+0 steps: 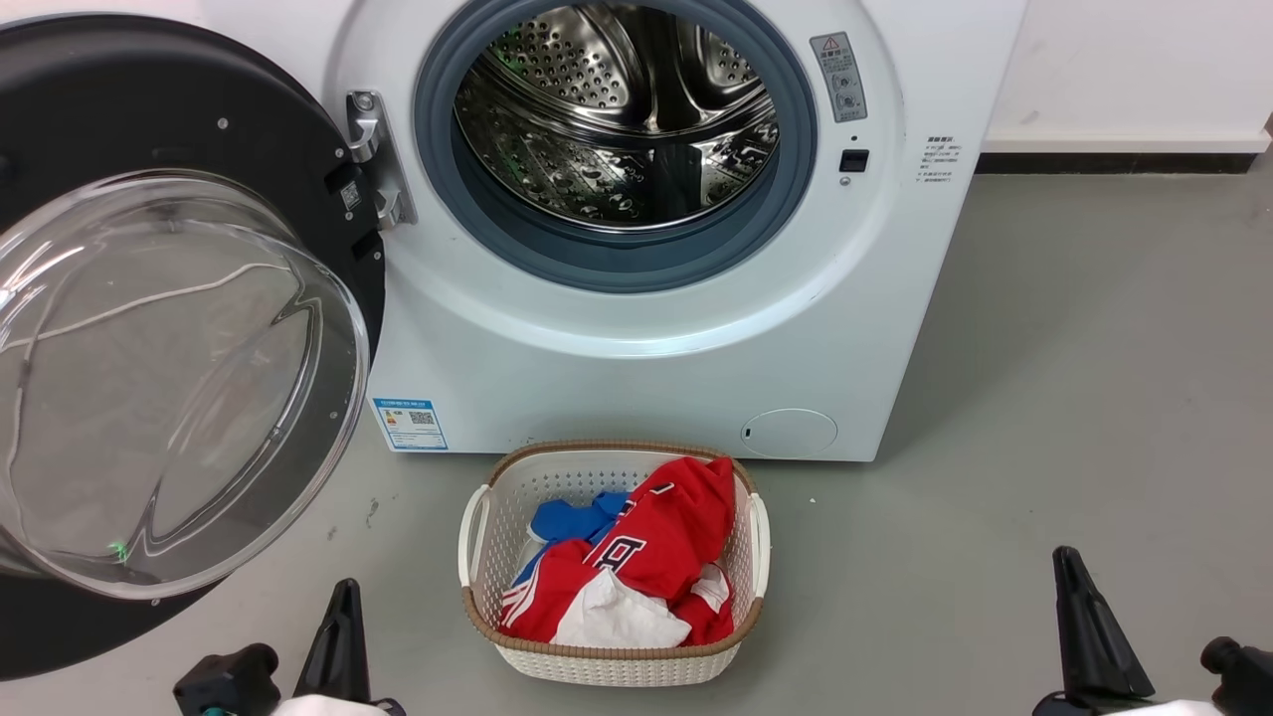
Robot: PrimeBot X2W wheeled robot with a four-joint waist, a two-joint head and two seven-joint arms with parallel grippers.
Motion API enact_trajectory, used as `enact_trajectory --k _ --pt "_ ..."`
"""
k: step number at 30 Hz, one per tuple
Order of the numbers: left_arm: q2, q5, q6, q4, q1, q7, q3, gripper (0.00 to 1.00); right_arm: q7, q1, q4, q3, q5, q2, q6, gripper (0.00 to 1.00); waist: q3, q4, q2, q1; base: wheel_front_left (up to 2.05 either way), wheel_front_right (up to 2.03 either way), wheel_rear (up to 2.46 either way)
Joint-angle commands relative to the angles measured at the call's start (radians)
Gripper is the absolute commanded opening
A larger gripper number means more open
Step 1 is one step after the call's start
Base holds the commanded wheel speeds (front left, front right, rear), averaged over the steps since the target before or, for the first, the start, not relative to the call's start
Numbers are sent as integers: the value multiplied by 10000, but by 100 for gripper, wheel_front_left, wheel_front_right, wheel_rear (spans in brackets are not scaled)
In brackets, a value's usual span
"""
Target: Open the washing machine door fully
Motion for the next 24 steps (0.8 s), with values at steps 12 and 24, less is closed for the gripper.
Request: enact_trajectory --k 12,24 --pt "9 -2409 -210 16 -602 518 173 0 443 -718 269 11 2380 -180 2 0 29 -17 0 0 0 0 0" --pt "0 -4253 -364 147 -886 951 298 0 826 -1100 579 -16 4158 -230 1 0 56 -34 0 0 0 0 0"
